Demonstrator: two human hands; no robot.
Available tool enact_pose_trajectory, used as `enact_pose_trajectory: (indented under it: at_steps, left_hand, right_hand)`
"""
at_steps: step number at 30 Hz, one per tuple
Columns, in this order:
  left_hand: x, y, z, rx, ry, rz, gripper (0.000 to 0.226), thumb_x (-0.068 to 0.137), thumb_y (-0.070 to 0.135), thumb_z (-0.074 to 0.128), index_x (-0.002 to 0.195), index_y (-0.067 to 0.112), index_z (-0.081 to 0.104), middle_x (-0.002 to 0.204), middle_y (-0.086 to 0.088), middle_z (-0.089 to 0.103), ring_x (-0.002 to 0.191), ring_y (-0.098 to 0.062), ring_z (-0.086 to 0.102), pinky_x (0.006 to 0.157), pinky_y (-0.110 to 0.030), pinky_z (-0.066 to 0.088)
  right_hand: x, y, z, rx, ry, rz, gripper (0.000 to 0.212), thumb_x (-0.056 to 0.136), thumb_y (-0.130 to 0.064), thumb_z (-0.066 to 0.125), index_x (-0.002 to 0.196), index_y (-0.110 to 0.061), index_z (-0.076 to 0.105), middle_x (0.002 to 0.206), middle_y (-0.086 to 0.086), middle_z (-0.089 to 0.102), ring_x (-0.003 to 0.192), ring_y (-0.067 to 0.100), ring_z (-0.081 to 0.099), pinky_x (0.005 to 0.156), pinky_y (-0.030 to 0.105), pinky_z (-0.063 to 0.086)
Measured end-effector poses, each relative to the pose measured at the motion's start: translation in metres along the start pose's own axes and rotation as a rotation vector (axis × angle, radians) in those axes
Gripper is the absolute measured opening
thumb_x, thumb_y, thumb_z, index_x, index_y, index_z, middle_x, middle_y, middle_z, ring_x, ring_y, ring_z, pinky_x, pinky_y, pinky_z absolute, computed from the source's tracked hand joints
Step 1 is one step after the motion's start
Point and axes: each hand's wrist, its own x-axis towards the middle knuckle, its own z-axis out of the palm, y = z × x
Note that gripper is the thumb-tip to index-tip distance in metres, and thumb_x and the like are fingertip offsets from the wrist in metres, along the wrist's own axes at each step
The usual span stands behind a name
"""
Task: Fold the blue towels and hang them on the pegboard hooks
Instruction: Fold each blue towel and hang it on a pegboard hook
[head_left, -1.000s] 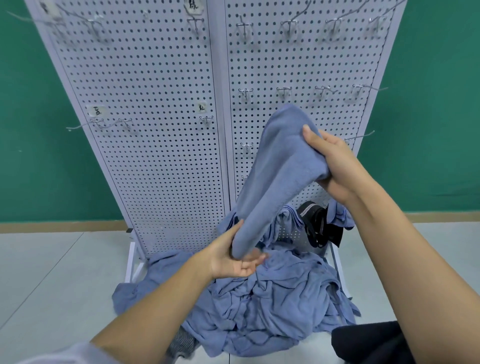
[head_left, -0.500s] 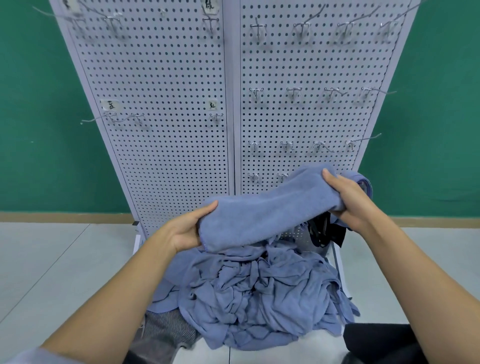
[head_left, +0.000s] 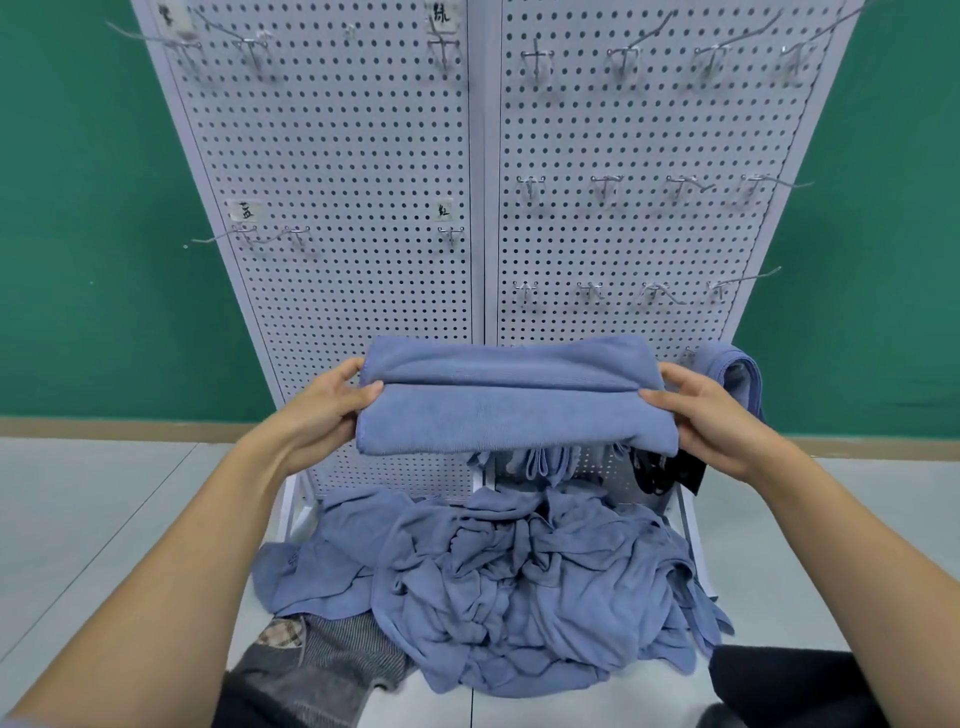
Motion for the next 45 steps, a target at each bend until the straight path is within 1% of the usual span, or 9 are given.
enact_pose_trajectory:
  at_steps: [4,7,11,15,21,27,34,39,45]
  left_hand:
    - [-0.003,0.006,0.001,-0.014,0.008,0.081,0.025,0.096,-0.004,0.043,0.098,0.014,0.059,0.09,-0.005,0.073,0.078,-0.015,0.067,0.069,-0.023,0.057]
    - [-0.006,0.007,0.008,-0.026,0.009,0.111,0.029,0.098,-0.004,0.035,0.085,0.011,0.056,0.081,-0.002,0.07,0.07,-0.013,0.064,0.06,-0.024,0.054]
    - [-0.003,0.009,0.01,-0.091,-0.004,0.133,0.035,0.096,0.02,0.027,0.079,0.014,0.057,0.083,-0.003,0.06,0.076,-0.019,0.052,0.068,-0.034,0.042]
    - [0.007,-0.001,0.025,0.127,0.194,0.137,0.029,0.091,0.034,0.061,0.069,0.019,0.049,0.072,0.002,0.05,0.066,-0.014,0.047,0.06,-0.026,0.039]
    - [0.018,-0.012,0.035,0.161,0.275,0.104,0.024,0.085,0.001,0.067,0.075,0.016,0.051,0.088,-0.004,0.054,0.071,-0.015,0.051,0.054,-0.023,0.043]
    - [0.026,-0.032,0.059,0.225,0.204,-0.116,0.041,0.077,-0.026,0.052,0.088,0.012,0.061,0.118,-0.014,0.052,0.092,-0.027,0.055,0.07,-0.034,0.052]
    - [0.034,-0.021,0.157,0.393,0.086,0.027,0.034,0.09,0.005,0.061,0.121,0.019,0.057,0.131,0.0,0.053,0.114,-0.016,0.053,0.091,-0.029,0.045]
    - [0.05,-0.018,0.238,0.373,-0.036,0.101,0.079,0.083,0.035,0.072,0.147,0.023,0.028,0.152,0.004,0.032,0.138,-0.019,0.034,0.109,-0.041,0.037]
    - [0.069,-0.04,0.277,0.462,0.259,0.292,0.058,0.084,0.023,0.07,0.136,0.025,0.043,0.123,0.002,0.057,0.109,-0.021,0.057,0.087,-0.039,0.052]
  right_hand:
    - [0.002,0.001,-0.003,0.088,0.002,-0.038,0.023,0.079,-0.005,0.064,0.101,-0.01,0.066,0.09,0.007,0.074,0.077,0.016,0.07,0.07,0.027,0.059]
    - [0.004,0.002,-0.002,0.062,0.051,-0.005,0.034,0.095,0.004,0.043,0.08,-0.013,0.069,0.079,0.007,0.07,0.068,0.019,0.067,0.062,0.027,0.059]
    - [0.003,-0.004,0.002,0.056,0.068,-0.009,0.032,0.098,-0.009,0.036,0.078,-0.013,0.061,0.081,0.007,0.061,0.069,0.021,0.057,0.059,0.029,0.053]
    - [0.004,-0.007,0.008,-0.158,0.118,-0.014,0.023,0.098,-0.028,0.046,0.08,-0.015,0.053,0.084,0.006,0.056,0.073,0.021,0.052,0.064,0.029,0.045]
    - [0.003,-0.018,0.003,-0.29,0.224,-0.084,0.021,0.092,-0.002,0.058,0.108,-0.014,0.051,0.043,-0.014,0.04,0.045,0.007,0.043,0.043,0.016,0.037]
    - [-0.004,-0.048,-0.001,-0.133,0.235,-0.156,0.029,0.09,-0.001,0.06,0.108,-0.023,0.061,0.074,0.013,0.052,0.062,0.024,0.055,0.057,0.03,0.049]
    - [0.002,-0.084,0.002,-0.33,0.24,-0.192,0.025,0.088,-0.013,0.065,0.108,-0.028,0.061,0.097,0.011,0.061,0.073,0.02,0.055,0.057,0.028,0.044]
    - [0.004,-0.089,-0.001,-0.415,0.273,-0.203,0.024,0.089,-0.014,0.065,0.109,-0.025,0.06,0.1,0.01,0.063,0.078,0.021,0.061,0.054,0.026,0.049]
    - [0.0,-0.099,-0.021,-0.244,0.293,-0.197,0.027,0.091,-0.011,0.062,0.117,-0.019,0.058,0.086,0.007,0.066,0.071,0.016,0.064,0.064,0.034,0.054]
